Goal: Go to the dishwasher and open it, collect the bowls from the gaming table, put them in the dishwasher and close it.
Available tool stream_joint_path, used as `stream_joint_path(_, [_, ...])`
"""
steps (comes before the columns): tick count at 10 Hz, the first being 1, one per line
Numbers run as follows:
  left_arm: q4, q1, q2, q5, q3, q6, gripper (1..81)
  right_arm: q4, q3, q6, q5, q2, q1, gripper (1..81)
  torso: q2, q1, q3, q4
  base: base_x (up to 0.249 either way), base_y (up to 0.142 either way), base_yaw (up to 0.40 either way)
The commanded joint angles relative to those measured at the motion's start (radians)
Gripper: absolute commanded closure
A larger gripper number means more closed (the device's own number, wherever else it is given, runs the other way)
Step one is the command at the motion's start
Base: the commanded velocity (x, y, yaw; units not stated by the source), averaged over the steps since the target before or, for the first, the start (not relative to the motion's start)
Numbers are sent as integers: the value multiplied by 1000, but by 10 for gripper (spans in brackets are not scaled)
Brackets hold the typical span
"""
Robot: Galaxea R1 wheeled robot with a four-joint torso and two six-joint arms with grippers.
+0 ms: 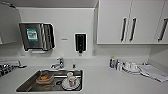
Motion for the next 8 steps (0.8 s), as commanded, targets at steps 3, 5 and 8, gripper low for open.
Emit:
stream_joint_path(3, [1,-67,-9,37,11,-2,10,190,31,1,-80,-55,183,10,0,0,0,0,0,0,0])
stream_joint_path(5, [2,-67,-9,37,11,-2,10,251,46,1,-100,-81,219,10,0,0,0,0,0,0,0])
stream_joint_path(8, [4,-69,-4,37,11,-2,10,357,49,1,-126,-104,281,10,0,0,0,0,0,0,0])
